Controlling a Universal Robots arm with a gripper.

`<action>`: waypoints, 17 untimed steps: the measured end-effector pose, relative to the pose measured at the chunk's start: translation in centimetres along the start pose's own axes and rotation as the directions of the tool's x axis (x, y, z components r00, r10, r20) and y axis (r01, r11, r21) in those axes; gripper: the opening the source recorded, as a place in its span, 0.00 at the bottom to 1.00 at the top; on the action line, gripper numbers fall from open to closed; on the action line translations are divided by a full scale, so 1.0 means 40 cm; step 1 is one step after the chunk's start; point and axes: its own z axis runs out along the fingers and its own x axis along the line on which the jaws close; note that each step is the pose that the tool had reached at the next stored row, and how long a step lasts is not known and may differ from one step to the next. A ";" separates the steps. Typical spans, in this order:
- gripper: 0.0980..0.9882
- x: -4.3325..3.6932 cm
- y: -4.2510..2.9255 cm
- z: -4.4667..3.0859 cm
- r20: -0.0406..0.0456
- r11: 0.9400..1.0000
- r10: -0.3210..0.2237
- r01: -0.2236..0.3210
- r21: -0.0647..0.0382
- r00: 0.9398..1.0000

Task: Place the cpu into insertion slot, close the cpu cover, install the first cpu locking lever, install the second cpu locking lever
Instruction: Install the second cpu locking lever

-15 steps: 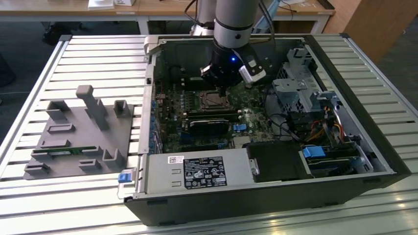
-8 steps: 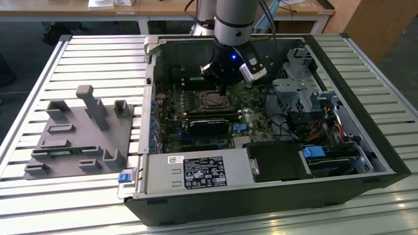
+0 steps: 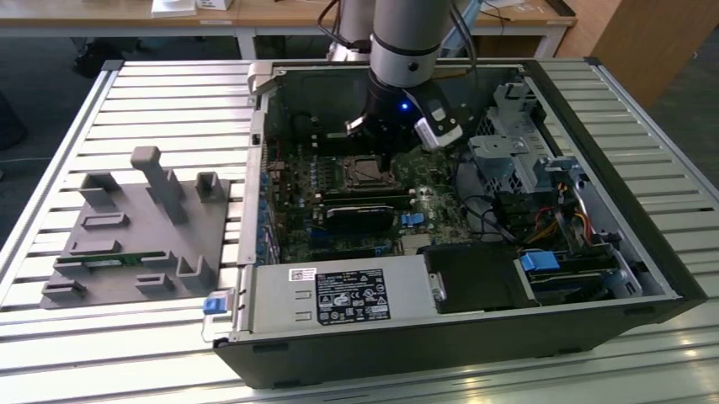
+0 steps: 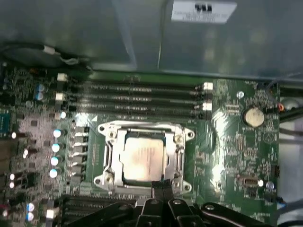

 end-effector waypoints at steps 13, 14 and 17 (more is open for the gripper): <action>0.01 0.000 -0.035 0.006 -0.008 1.000 0.001 -0.001 -0.002 1.000; 0.01 0.002 -0.035 0.006 -0.007 1.000 0.001 -0.001 -0.002 1.000; 0.01 0.026 -0.036 0.007 -0.008 1.000 0.000 0.000 -0.002 1.000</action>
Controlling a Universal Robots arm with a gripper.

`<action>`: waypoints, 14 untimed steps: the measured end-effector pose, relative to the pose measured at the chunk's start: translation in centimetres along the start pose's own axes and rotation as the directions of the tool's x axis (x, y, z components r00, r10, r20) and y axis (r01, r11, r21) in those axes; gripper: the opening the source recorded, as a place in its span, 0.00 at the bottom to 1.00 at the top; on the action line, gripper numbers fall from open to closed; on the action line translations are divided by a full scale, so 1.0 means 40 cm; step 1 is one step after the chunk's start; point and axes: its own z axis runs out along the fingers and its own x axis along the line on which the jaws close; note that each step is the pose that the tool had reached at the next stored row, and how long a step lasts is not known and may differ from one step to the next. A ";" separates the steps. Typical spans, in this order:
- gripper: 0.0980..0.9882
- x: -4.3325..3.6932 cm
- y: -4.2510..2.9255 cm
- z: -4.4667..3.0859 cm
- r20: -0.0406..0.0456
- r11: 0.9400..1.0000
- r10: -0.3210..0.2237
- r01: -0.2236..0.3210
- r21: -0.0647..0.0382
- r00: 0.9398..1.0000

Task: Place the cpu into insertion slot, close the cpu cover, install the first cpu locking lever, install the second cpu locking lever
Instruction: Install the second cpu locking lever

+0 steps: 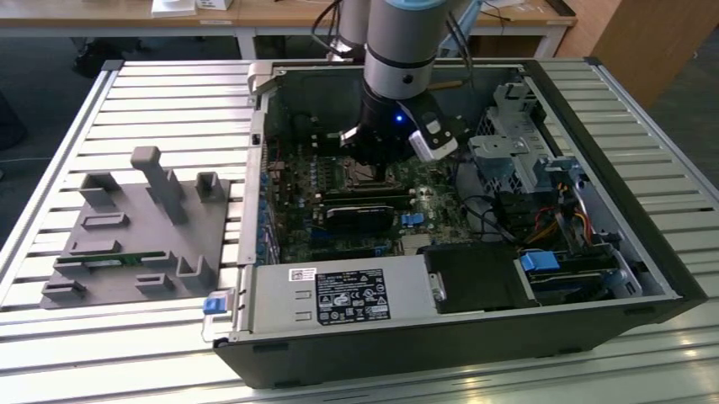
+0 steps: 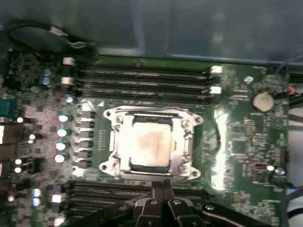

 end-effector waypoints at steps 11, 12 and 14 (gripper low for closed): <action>0.01 0.073 0.000 0.020 -0.001 1.000 0.000 0.000 0.000 1.000; 0.01 0.073 -0.001 0.025 -0.002 1.000 0.000 0.000 0.000 1.000; 0.01 0.074 -0.008 0.028 -0.002 1.000 0.000 0.000 -0.004 1.000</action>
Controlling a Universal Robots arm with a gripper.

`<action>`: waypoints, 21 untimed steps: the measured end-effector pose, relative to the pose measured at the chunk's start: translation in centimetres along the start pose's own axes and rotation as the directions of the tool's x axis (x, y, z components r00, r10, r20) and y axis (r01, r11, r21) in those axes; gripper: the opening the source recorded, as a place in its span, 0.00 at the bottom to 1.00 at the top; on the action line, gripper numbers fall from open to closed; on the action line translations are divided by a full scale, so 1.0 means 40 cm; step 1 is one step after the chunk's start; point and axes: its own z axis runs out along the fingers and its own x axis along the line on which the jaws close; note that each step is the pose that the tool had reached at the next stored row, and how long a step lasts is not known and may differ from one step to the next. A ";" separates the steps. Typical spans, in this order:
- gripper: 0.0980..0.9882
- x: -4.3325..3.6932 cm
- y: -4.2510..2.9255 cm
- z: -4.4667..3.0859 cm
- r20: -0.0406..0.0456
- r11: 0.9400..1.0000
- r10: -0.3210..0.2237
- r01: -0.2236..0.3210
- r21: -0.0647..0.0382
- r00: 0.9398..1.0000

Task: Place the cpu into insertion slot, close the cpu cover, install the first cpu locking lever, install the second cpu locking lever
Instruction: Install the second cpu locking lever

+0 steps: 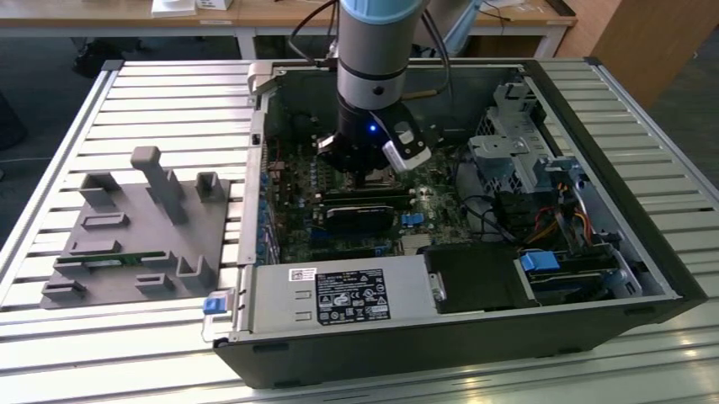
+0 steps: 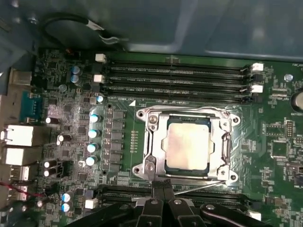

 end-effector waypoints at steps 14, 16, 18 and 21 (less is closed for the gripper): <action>0.01 0.019 -0.026 0.012 0.002 0.999 -0.001 0.001 -0.040 1.000; 0.01 0.019 -0.027 0.021 0.002 0.999 -0.001 0.001 -0.041 1.000; 0.01 0.021 -0.028 0.025 0.002 0.999 -0.001 0.001 -0.043 1.000; 0.01 0.024 -0.034 0.026 0.002 0.998 -0.001 0.001 -0.057 1.000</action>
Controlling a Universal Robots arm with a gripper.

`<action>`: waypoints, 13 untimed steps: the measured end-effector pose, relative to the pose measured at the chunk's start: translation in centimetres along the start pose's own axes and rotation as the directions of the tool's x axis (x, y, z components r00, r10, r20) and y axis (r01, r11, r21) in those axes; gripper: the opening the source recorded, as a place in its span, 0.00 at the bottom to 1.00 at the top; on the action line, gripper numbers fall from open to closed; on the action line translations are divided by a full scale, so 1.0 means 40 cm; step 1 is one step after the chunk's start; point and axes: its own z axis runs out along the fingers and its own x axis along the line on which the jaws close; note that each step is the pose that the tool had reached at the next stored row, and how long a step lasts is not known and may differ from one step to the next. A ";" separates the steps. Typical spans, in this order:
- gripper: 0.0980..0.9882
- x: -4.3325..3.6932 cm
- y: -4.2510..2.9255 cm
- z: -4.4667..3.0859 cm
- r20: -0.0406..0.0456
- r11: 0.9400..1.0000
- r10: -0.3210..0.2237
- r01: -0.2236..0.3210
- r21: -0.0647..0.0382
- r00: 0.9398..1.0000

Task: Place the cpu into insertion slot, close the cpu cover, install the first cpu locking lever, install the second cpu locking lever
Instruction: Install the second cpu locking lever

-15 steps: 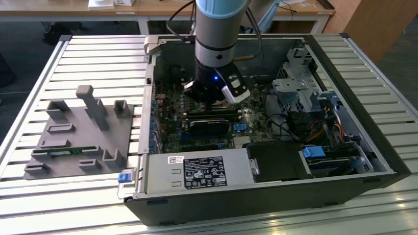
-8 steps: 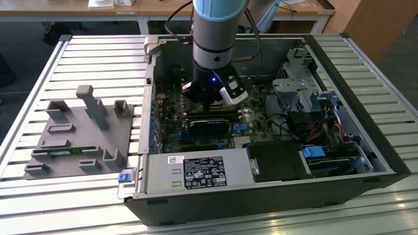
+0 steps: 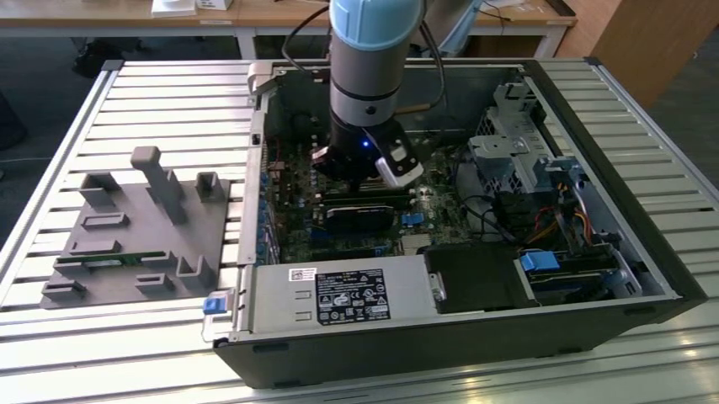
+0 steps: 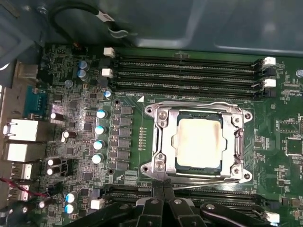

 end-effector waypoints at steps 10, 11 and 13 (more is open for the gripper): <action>0.01 0.024 -0.009 0.007 0.001 0.999 -0.001 0.001 -0.037 1.000; 0.01 0.025 -0.009 0.008 0.002 0.999 -0.001 0.001 -0.044 1.000; 0.01 0.026 -0.010 0.010 0.002 0.998 -0.001 0.001 -0.059 1.000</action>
